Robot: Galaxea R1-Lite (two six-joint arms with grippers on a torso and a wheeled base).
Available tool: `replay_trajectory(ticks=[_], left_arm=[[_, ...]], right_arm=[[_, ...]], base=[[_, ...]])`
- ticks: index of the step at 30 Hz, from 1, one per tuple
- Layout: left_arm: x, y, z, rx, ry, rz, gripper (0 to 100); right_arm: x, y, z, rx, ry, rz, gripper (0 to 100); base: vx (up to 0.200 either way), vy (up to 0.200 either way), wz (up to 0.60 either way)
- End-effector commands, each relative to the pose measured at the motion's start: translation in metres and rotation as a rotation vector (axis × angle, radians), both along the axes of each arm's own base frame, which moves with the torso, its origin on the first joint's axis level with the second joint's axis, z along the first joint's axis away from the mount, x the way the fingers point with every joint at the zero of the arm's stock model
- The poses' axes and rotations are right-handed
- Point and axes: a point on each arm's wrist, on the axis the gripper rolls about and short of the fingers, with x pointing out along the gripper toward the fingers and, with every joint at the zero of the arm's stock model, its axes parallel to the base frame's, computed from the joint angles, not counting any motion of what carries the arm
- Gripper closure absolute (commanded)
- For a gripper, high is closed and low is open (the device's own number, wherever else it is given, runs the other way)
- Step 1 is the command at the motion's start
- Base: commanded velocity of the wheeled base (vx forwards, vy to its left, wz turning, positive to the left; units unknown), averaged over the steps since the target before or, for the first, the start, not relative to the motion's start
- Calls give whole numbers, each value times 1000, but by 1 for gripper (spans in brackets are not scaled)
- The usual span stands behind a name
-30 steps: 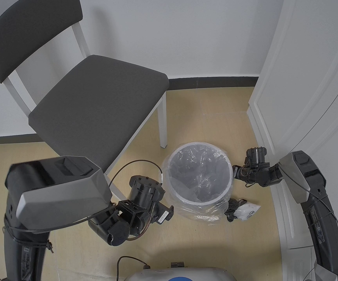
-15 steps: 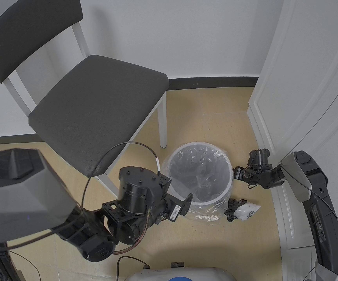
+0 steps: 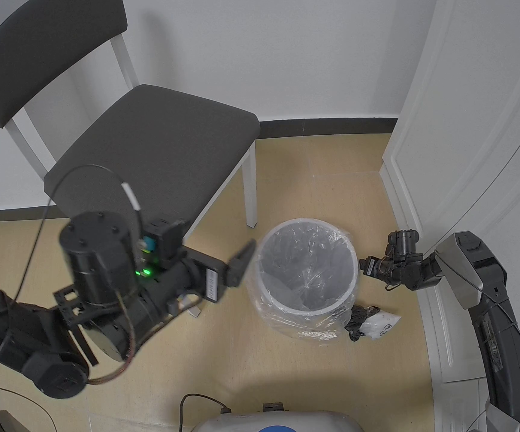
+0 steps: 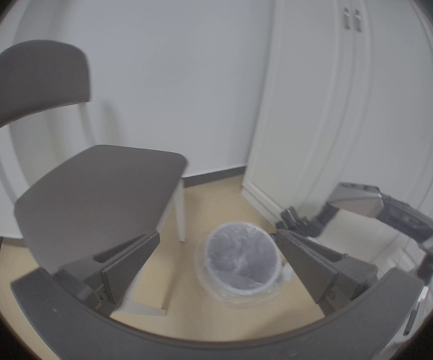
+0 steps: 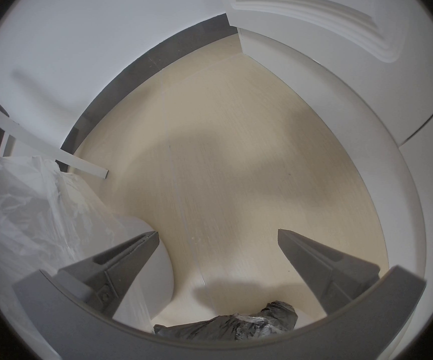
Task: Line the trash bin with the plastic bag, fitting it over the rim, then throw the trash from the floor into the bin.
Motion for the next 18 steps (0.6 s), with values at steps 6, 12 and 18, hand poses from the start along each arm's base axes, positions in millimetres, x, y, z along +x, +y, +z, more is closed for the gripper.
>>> replay_trajectory(ticks=[6, 12, 18], left_arm=[[-33, 89, 27, -203, -77, 182, 0], [-54, 100, 13, -176, -42, 176, 0], [-80, 117, 20, -245, -85, 178, 0]], right_arm=[[-20, -29, 95, 87, -44, -56, 0], [-68, -56, 146, 47, -60, 57, 0], [-130, -64, 190, -102, -146, 119, 0]], base=[[0, 0, 0], [0, 0, 0], [0, 0, 0]])
